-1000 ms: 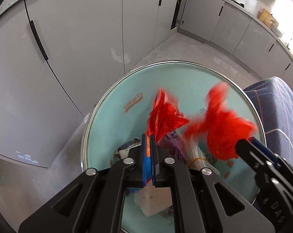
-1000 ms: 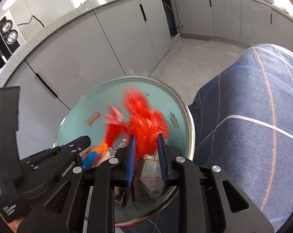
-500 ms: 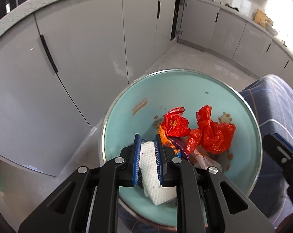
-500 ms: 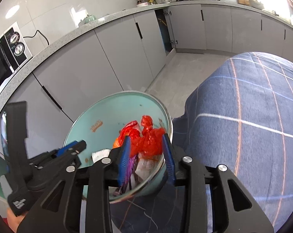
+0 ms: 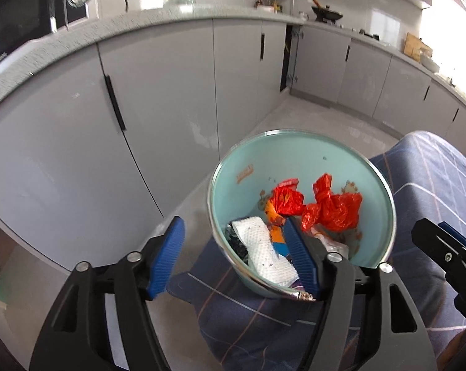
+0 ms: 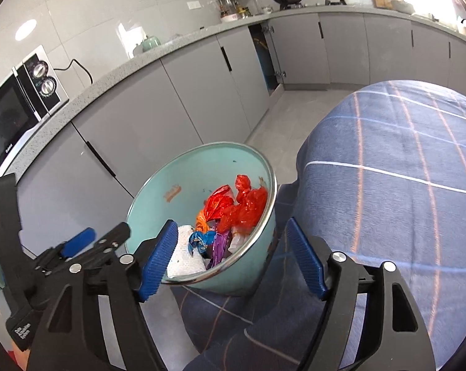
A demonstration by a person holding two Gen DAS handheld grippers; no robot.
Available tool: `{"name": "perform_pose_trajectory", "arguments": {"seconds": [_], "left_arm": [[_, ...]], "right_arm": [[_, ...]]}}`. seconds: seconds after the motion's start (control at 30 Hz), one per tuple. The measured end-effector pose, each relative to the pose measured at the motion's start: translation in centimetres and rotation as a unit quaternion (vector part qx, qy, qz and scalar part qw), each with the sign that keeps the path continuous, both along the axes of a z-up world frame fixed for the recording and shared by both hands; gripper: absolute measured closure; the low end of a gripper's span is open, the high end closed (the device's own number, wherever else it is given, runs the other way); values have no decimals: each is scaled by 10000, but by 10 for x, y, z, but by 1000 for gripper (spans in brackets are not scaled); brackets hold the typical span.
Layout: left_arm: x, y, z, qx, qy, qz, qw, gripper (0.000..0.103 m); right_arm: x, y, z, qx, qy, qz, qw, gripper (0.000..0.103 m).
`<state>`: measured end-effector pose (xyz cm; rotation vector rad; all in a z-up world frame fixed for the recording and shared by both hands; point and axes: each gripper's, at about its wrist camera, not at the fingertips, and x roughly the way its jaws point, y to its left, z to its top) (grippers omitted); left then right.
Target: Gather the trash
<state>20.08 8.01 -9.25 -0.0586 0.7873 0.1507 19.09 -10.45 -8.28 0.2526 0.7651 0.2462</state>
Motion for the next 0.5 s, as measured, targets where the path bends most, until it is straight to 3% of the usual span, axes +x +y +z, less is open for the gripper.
{"name": "perform_pose_trajectory", "arguments": {"seconds": [0.13,0.3,0.5], "left_arm": [[-17,0,11,32,-125,10,9999,32],[-43,-2,16,179,-185,4,9997,15],[-65,-1,6,259,144,74,9995,10]], "right_arm": [[-15,-2,5,11,-110,-35,9999,26],[-34,2,3,-14,-84,2,10000,19],[-55,11,-3,-127,167,100,9997,14]]}}
